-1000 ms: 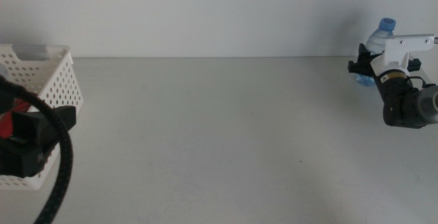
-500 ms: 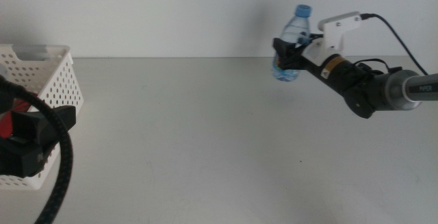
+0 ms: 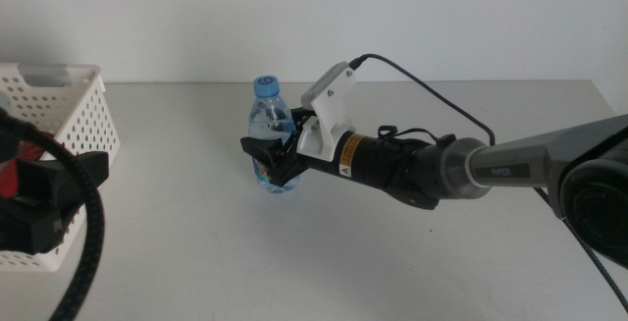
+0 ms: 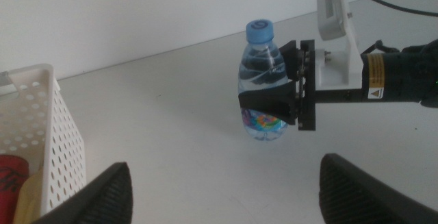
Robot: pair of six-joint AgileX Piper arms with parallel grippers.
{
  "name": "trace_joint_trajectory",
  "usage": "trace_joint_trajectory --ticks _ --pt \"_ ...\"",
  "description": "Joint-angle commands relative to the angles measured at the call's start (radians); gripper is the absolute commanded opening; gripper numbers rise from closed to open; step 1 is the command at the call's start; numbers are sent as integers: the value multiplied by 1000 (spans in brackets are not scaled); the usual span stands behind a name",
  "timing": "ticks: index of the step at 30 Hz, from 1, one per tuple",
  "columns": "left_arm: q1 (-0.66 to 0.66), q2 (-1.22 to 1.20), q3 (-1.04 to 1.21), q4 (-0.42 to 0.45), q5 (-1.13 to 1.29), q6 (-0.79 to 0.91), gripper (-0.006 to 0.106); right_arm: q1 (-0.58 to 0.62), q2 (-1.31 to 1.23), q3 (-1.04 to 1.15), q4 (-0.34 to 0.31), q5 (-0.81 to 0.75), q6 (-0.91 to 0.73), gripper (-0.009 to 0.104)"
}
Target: Use arms to grab the bottles and put them into the dustbin to the left of the table.
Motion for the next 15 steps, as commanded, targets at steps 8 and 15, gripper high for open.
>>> trace_joint_trajectory --ticks 8,15 --pt "-7 1 -25 -4 -76 -13 94 36 -37 -37 121 -113 -105 8" --pt "-7 1 -25 -4 -76 -13 94 36 -39 -35 69 -112 -100 42"
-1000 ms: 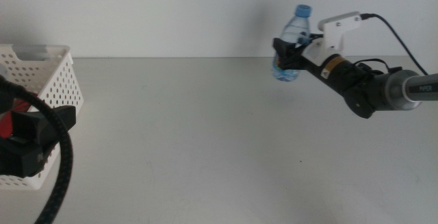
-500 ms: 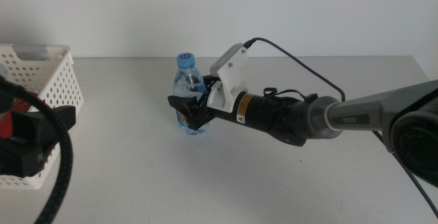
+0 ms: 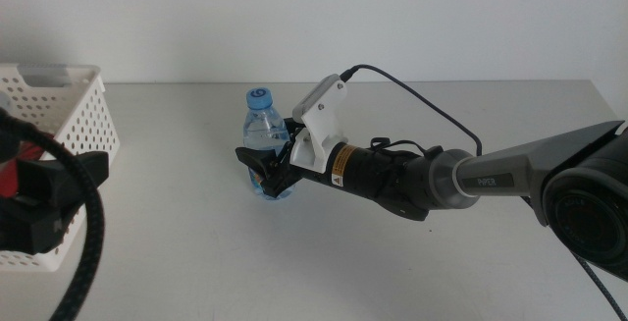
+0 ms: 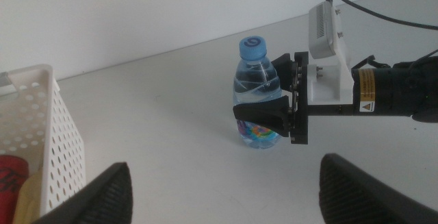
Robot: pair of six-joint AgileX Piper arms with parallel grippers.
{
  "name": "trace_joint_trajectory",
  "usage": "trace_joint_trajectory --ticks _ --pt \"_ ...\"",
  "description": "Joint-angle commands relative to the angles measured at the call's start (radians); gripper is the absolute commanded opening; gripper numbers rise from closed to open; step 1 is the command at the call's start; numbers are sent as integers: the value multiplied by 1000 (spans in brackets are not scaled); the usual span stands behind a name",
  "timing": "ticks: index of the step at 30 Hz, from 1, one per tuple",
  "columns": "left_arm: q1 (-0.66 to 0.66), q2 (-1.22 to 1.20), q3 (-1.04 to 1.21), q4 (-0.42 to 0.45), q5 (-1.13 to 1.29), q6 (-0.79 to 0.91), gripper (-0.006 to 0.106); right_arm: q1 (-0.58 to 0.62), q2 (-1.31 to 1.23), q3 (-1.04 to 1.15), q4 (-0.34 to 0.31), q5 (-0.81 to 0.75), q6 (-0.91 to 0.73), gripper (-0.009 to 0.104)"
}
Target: Use arms to grab the bottles and put them into the dustbin to the left of the table.
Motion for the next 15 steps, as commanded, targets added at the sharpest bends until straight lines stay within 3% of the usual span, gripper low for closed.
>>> trace_joint_trajectory --ticks 1,4,6,9,15 --pt "-7 1 -25 -4 -76 -13 94 3 -85 -31 -17 -105 -4 49" --pt "-7 1 -25 -4 -76 -13 94 3 -109 -25 -91 -44 39 65" --pt "-7 1 -25 -4 -76 -13 94 3 -141 -6 -140 27 79 69" --pt "-7 1 -25 -4 -76 -13 94 1 -208 51 -164 108 121 69" --pt "-7 1 -25 -4 -76 -13 94 -37 -370 247 -191 117 130 66"
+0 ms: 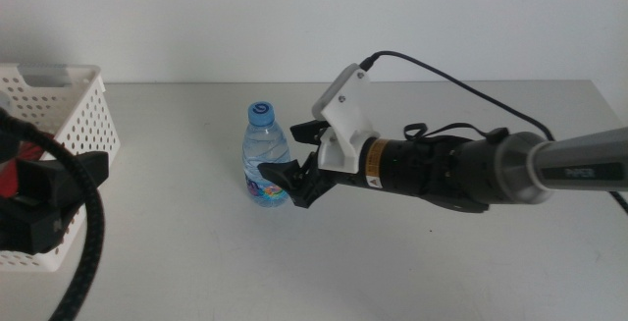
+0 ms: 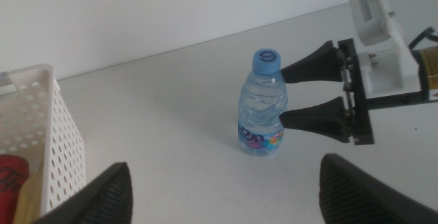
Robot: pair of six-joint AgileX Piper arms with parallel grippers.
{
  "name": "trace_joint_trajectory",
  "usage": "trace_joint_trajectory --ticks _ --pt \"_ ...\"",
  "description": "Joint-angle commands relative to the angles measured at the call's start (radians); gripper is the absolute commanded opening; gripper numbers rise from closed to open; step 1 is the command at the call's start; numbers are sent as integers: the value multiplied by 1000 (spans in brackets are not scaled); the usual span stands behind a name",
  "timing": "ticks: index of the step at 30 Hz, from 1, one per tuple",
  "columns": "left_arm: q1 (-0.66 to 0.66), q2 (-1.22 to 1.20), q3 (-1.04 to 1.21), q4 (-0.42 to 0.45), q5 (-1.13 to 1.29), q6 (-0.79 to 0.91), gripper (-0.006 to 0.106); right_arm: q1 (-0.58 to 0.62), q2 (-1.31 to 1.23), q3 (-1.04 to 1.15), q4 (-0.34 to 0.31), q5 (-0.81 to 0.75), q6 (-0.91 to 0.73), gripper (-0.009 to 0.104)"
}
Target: Use arms to grab the bottles and put them into the dustbin to the left of the table.
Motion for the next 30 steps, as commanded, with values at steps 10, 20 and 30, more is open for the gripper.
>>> trace_joint_trajectory --ticks 10,20,30 --pt "-7 1 -25 -4 -76 -15 94 -101 -523 351 -53 14 193 66" --pt "-7 1 -25 -4 -76 -15 94 -101 -882 512 -358 97 682 66" --pt "-7 1 -25 -4 -76 -15 94 -80 -1102 618 -109 245 512 66"
